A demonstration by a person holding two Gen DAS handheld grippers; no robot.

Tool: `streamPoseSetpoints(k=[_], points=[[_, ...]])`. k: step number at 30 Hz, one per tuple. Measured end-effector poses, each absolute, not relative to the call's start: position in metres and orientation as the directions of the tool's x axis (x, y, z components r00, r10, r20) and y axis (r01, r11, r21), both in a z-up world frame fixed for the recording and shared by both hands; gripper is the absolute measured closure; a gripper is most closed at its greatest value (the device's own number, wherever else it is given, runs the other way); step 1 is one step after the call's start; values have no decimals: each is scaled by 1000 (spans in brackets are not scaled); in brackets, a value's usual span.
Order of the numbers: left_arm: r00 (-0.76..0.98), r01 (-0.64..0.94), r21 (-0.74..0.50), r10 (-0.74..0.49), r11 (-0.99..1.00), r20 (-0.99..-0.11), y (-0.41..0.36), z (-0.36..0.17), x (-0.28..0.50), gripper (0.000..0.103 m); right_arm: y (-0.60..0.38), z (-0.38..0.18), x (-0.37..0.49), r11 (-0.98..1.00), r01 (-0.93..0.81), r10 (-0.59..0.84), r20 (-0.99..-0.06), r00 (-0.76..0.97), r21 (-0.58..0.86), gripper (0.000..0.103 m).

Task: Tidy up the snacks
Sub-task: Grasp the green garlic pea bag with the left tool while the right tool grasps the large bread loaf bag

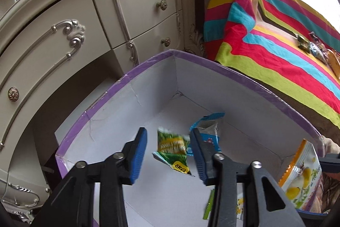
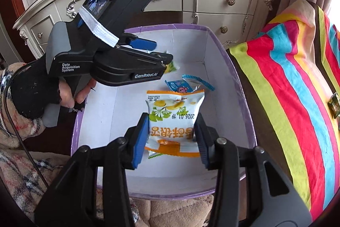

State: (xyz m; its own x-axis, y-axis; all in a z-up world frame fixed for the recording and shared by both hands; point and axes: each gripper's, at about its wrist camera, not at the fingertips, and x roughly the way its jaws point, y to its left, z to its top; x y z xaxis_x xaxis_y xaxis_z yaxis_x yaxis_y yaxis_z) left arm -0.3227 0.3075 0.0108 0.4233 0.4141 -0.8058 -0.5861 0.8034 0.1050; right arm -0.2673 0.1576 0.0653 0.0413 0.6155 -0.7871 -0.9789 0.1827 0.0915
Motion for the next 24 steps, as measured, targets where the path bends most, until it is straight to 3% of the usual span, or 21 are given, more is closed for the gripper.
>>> streamPoseSetpoints(k=[2, 8, 12, 18, 24], points=[[409, -608, 113, 432, 786, -804, 308, 11, -320, 20, 149, 69, -253, 231, -966, 632, -772, 61, 113, 38], [474, -519, 116, 398, 847, -786, 276, 18, -279, 20, 95, 77, -185, 453, -874, 650, -735, 191, 173, 36], [578, -377, 29, 259, 926, -774, 233, 29, -233, 20, 42, 68, -134, 618, -756, 610, -738, 288, 216, 34], [619, -159, -85, 32, 984, -785, 159, 27, -140, 20, -52, 54, -44, 838, -511, 453, -767, 455, 191, 28], [614, -87, -100, -26, 991, -789, 121, 17, -55, 20, -113, 50, 43, 924, -374, 292, -778, 556, 80, 21]])
